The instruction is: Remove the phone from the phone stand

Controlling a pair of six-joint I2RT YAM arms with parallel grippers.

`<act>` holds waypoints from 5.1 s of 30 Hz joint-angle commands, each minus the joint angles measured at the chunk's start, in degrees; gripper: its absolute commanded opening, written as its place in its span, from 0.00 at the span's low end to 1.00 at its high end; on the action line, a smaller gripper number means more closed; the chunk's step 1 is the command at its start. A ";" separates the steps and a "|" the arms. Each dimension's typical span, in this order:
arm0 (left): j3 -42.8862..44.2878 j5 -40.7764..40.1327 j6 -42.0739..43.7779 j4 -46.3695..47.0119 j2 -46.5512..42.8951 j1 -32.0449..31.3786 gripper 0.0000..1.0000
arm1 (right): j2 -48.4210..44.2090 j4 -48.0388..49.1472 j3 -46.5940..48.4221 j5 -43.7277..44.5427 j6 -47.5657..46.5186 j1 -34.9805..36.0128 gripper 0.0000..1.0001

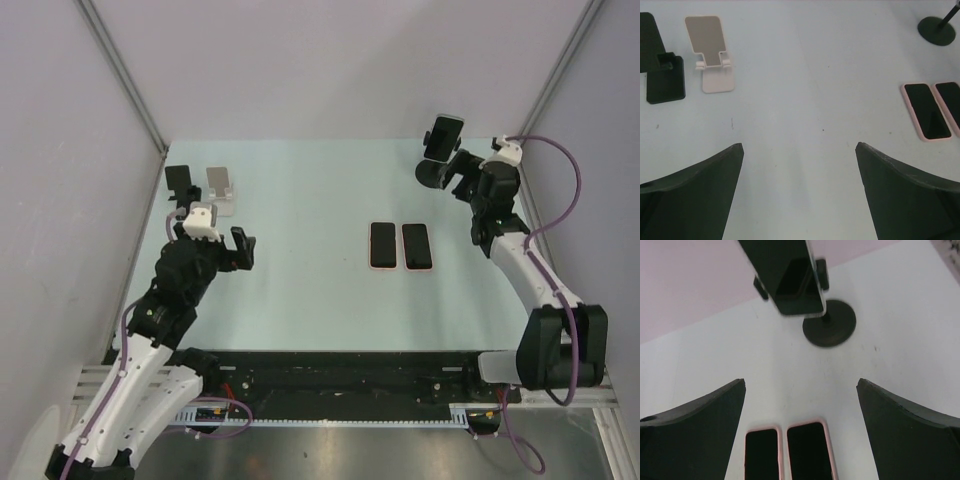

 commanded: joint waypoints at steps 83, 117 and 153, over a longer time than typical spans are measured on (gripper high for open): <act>-0.63 4.48 3.38 2.50 -6.74 -3.04 1.00 | 10.77 2.28 25.95 -46.65 -24.78 34.67 0.00; -1.34 37.29 10.33 6.37 0.64 -4.71 1.00 | 2.60 1.31 3.53 -46.48 -24.96 42.77 0.51; -12.59 -1.47 -17.97 6.46 -0.33 -26.33 0.88 | -24.12 2.45 -14.31 -14.66 -20.65 43.91 0.98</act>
